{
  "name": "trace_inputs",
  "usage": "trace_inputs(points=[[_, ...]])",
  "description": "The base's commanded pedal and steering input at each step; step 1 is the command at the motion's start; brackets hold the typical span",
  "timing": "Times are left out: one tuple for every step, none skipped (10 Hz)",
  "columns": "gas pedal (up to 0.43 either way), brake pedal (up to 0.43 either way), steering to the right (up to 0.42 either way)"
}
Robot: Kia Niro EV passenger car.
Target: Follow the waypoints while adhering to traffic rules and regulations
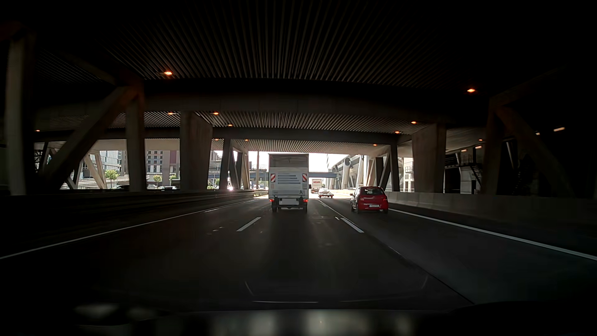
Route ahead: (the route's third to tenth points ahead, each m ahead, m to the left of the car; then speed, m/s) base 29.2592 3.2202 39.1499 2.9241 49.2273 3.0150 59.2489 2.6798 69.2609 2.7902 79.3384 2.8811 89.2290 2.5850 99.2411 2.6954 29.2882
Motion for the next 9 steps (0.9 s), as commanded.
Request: trace_inputs(points=[[0.000,0.183,0.002],[0.000,0.183,0.002],[0.000,0.189,0.003],[0.000,0.201,0.003],[0.000,0.207,0.003],[0.000,0.207,0.003],[0.000,0.213,0.003],[0.000,0.213,0.003],[0.000,0.220,0.002]])
